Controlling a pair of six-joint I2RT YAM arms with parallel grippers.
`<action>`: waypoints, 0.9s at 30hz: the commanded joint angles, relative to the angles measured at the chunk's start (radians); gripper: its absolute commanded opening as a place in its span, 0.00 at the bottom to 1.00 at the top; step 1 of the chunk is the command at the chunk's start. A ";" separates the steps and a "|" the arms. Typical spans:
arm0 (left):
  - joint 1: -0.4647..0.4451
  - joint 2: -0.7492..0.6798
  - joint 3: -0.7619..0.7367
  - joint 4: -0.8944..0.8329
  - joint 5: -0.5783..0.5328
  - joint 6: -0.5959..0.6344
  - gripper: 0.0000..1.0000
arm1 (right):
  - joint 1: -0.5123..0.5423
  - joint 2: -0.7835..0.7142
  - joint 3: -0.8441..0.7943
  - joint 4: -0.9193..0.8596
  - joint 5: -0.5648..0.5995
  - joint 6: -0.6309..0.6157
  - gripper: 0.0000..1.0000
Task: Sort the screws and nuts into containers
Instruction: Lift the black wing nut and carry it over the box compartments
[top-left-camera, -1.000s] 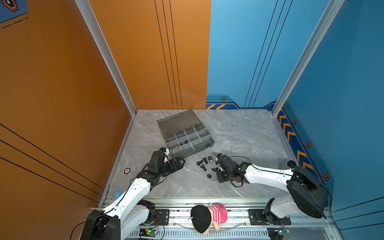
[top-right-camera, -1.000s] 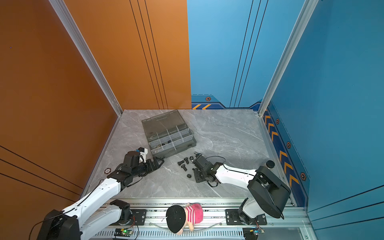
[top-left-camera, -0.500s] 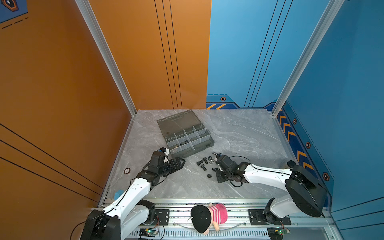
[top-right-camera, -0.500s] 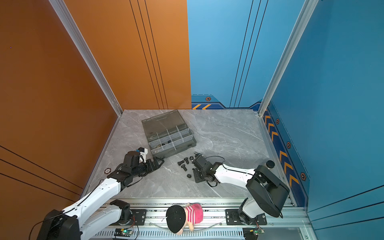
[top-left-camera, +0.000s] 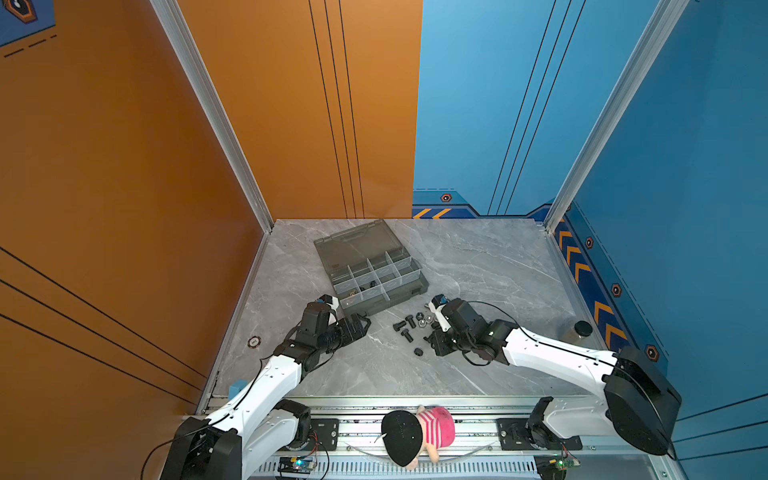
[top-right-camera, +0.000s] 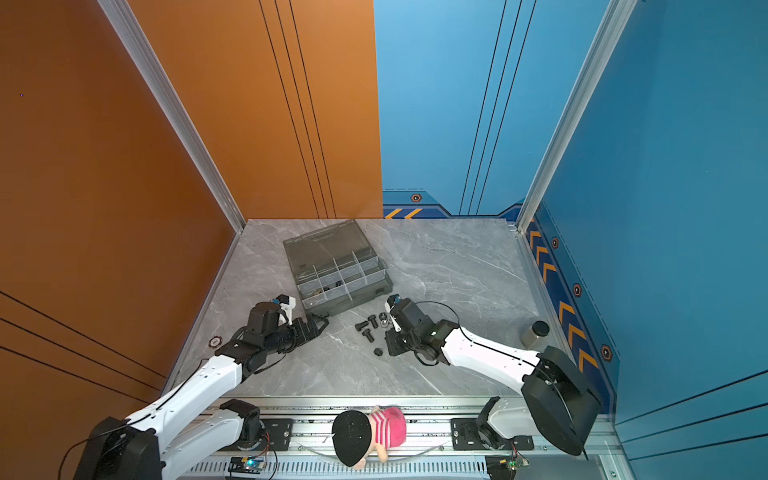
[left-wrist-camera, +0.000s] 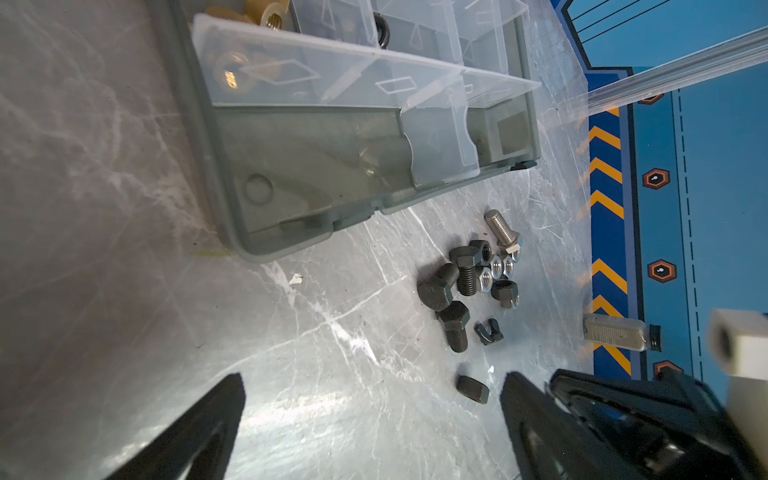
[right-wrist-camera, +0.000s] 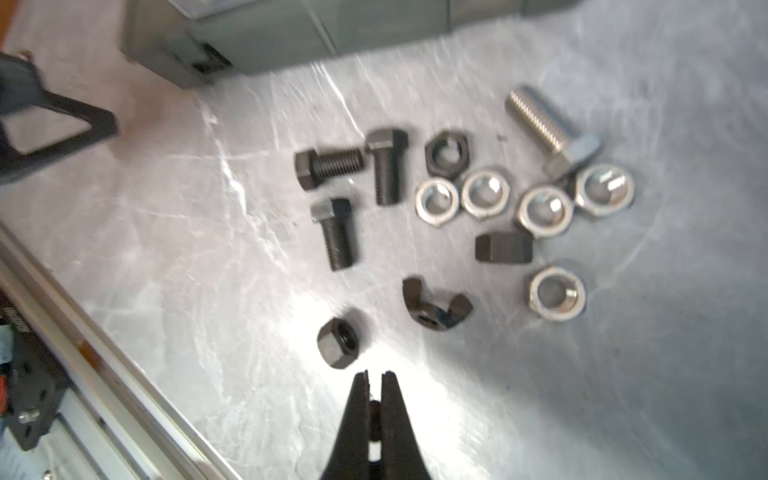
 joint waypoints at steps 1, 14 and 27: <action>0.001 -0.013 -0.001 0.046 0.019 -0.028 0.98 | -0.029 -0.014 0.093 0.049 -0.080 -0.091 0.00; 0.008 -0.052 -0.033 0.084 0.051 -0.068 0.98 | -0.041 0.293 0.579 0.073 -0.085 -0.271 0.00; 0.023 -0.117 -0.056 0.051 0.064 -0.086 0.98 | -0.041 0.733 1.008 0.161 -0.126 -0.232 0.00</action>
